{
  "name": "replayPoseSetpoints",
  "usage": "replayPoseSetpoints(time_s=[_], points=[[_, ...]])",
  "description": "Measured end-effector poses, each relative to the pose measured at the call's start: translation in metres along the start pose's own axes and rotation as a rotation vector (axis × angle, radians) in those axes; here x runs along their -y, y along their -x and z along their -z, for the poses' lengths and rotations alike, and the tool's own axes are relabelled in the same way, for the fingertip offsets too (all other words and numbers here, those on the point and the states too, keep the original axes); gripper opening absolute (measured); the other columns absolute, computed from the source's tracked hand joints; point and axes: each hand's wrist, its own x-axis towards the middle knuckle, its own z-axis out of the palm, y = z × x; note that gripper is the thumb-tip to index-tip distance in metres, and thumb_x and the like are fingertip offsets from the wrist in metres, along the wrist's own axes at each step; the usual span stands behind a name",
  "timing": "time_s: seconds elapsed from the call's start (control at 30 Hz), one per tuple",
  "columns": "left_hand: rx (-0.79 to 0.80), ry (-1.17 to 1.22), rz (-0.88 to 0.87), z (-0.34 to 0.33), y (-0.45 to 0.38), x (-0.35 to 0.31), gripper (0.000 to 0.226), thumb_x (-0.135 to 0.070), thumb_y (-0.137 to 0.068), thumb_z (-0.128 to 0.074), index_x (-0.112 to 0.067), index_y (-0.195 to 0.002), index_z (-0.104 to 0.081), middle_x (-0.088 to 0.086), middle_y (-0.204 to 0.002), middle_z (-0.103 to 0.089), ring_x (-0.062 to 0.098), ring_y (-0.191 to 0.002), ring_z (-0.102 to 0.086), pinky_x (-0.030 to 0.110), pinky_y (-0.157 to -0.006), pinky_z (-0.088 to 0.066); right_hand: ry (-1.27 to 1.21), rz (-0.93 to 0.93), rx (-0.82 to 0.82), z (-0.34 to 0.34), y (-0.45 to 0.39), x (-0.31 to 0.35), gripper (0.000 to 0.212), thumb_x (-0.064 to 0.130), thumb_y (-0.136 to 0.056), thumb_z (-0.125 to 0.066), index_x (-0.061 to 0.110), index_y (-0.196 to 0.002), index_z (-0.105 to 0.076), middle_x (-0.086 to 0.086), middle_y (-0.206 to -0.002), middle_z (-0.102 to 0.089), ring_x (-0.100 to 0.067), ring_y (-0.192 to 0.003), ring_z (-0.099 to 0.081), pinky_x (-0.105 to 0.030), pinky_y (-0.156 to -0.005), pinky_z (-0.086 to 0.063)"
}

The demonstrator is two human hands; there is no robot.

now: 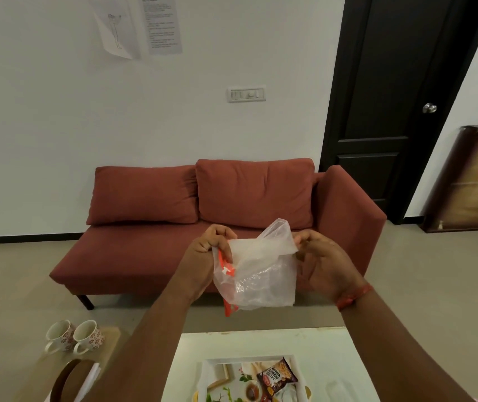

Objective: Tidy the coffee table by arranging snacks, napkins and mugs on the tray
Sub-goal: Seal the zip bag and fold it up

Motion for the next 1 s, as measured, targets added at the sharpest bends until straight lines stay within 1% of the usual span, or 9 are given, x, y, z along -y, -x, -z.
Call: replayPoseSetpoints(time_s=[0.1, 0.17, 0.33, 0.47, 0.6, 0.7, 0.83, 0.9, 1.0], points=[[-0.052, -0.296, -0.123, -0.001, -0.002, -0.01, 0.058, 0.023, -0.072, -0.035, -0.024, -0.049, -0.059, -0.01, -0.102, -0.058, -0.005, -0.087, -0.054, 0.012, -0.081, -0.042, -0.038, -0.103, 0.0, 0.004, -0.002, 0.008, 0.032, 0.03, -0.097, -0.047, 0.007, -0.08, -0.063, -0.012, -0.102, -0.072, -0.033, -0.102, -0.065, -0.049, -0.09, -0.052], [-0.037, -0.464, -0.224, -0.006, -0.003, -0.013, 0.051, 0.023, -0.069, -0.036, -0.018, -0.05, -0.058, -0.014, -0.103, -0.055, -0.001, -0.095, -0.052, 0.004, -0.08, -0.038, 0.103, -0.143, -0.052, -0.003, -0.006, 0.007, 0.036, 0.042, -0.095, -0.056, 0.009, -0.084, -0.066, -0.013, -0.105, -0.073, -0.032, -0.102, -0.068, -0.05, -0.094, -0.053], [-0.093, -0.566, -0.271, -0.02, -0.005, -0.014, 0.041, 0.023, -0.065, -0.04, -0.013, -0.052, -0.055, -0.012, -0.102, -0.052, -0.005, -0.102, -0.047, 0.0, -0.077, -0.039, 0.434, -0.21, -0.018, -0.021, -0.009, 0.006, 0.038, 0.029, -0.083, -0.073, 0.01, -0.113, -0.06, -0.009, -0.117, -0.066, -0.025, -0.102, -0.066, -0.041, -0.085, -0.058], [-0.197, -0.385, -0.163, -0.016, -0.006, -0.015, 0.052, 0.024, -0.075, -0.036, -0.018, -0.052, -0.055, -0.009, -0.102, -0.057, -0.012, -0.087, -0.052, 0.002, -0.074, -0.043, 0.465, -0.268, 0.082, -0.018, -0.009, 0.001, 0.06, 0.0, -0.079, -0.076, 0.026, -0.128, -0.052, -0.004, -0.13, -0.052, -0.032, -0.116, -0.058, -0.046, -0.089, -0.058], [-0.28, -0.054, 0.018, -0.015, -0.006, -0.015, 0.045, 0.015, -0.087, -0.032, -0.011, -0.063, -0.06, -0.006, -0.099, -0.063, -0.002, -0.079, -0.059, 0.018, -0.078, -0.048, 0.474, -0.103, 0.069, -0.018, -0.011, -0.012, 0.065, -0.007, -0.075, -0.076, 0.026, -0.127, -0.056, -0.006, -0.13, -0.055, -0.032, -0.116, -0.059, -0.048, -0.089, -0.058], [-0.272, 0.197, 0.166, -0.016, -0.004, -0.011, 0.034, 0.006, -0.095, -0.039, -0.013, -0.099, -0.067, 0.0, -0.112, -0.065, 0.017, -0.099, -0.063, 0.04, -0.09, -0.056, 0.472, 0.052, -0.006, -0.018, -0.012, -0.015, 0.062, -0.014, -0.076, -0.069, 0.023, -0.124, -0.058, -0.005, -0.13, -0.055, -0.029, -0.116, -0.059, -0.038, -0.083, -0.06], [-0.24, 0.591, 0.33, -0.012, 0.003, -0.002, 0.038, -0.007, -0.098, -0.046, -0.015, -0.135, -0.05, 0.014, -0.123, -0.065, 0.03, -0.103, -0.064, 0.049, -0.085, -0.055, 0.699, 0.152, -0.099, -0.013, -0.018, -0.02, 0.063, -0.004, -0.076, -0.07, 0.04, -0.119, -0.057, 0.0, -0.131, -0.048, -0.024, -0.118, -0.054, -0.04, -0.092, -0.058], [-0.181, 0.616, 0.405, -0.013, 0.006, 0.001, 0.038, -0.026, -0.102, -0.043, -0.011, -0.134, -0.054, 0.017, -0.123, -0.068, 0.034, -0.104, -0.067, 0.056, -0.091, -0.053, 0.855, 0.199, -0.148, -0.015, -0.019, -0.021, 0.062, -0.001, -0.079, -0.069, 0.044, -0.117, -0.052, 0.003, -0.129, -0.043, -0.02, -0.117, -0.05, -0.026, -0.09, -0.055], [-0.036, 0.508, 0.519, -0.018, 0.005, 0.009, 0.064, -0.068, -0.092, -0.043, -0.02, -0.132, -0.057, 0.012, -0.124, -0.07, 0.033, -0.112, -0.068, 0.06, -0.097, -0.051, 0.983, 0.262, -0.175, -0.02, -0.022, -0.025, 0.063, -0.002, -0.082, -0.065, 0.043, -0.122, -0.046, 0.006, -0.128, -0.038, -0.013, -0.113, -0.046, -0.005, -0.071, -0.046]])
